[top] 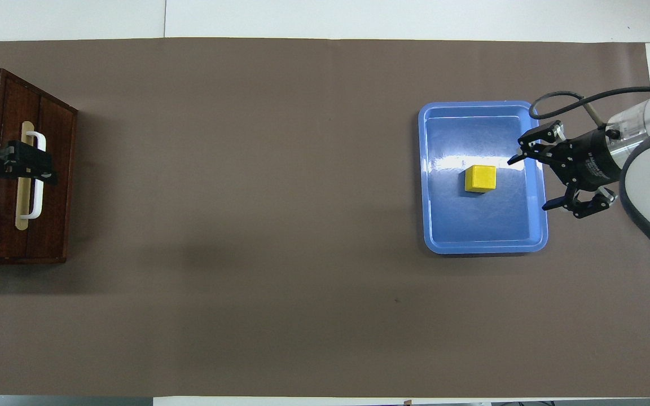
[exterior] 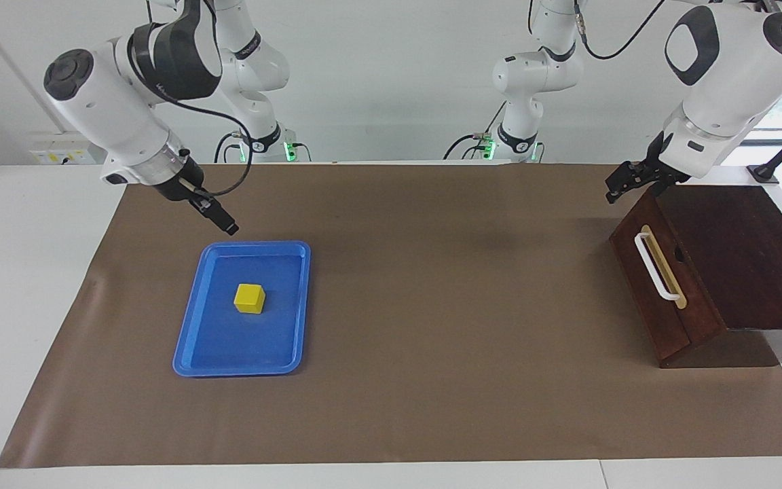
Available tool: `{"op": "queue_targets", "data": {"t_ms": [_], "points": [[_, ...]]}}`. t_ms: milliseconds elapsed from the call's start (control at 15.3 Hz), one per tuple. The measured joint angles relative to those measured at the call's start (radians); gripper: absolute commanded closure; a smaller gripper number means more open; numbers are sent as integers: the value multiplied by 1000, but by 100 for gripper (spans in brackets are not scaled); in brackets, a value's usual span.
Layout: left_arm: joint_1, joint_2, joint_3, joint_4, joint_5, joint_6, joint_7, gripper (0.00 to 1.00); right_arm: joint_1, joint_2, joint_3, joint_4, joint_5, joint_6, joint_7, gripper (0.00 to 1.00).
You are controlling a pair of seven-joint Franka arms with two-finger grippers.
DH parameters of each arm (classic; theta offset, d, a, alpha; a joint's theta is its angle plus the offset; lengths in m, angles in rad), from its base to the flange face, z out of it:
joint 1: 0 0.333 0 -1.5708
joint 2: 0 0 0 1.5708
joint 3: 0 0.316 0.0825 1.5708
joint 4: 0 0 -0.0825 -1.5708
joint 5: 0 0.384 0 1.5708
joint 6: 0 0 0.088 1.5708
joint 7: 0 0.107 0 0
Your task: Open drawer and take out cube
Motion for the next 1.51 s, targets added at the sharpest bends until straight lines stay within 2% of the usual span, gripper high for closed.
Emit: {"op": "queue_targets", "data": {"t_ms": [197,393,655,1048,1507], "points": [[-19,-36,-1,-28,0,1,9,0,29,-42,2,8,-52,-20,-221,0],[-20,-41,4,-35,-1,1,59,0,23,-79,-7,8,-78,-63,-440,0],[-20,-39,20,-20,-1,-6,77,0,14,-94,-15,7,-134,-99,-543,0],[-20,-36,23,-2,-1,-7,80,0,6,-93,-16,5,-140,-74,-649,0],[-20,-36,26,-2,-1,-7,80,0,2,-78,-16,4,-187,-75,-671,0]]}}
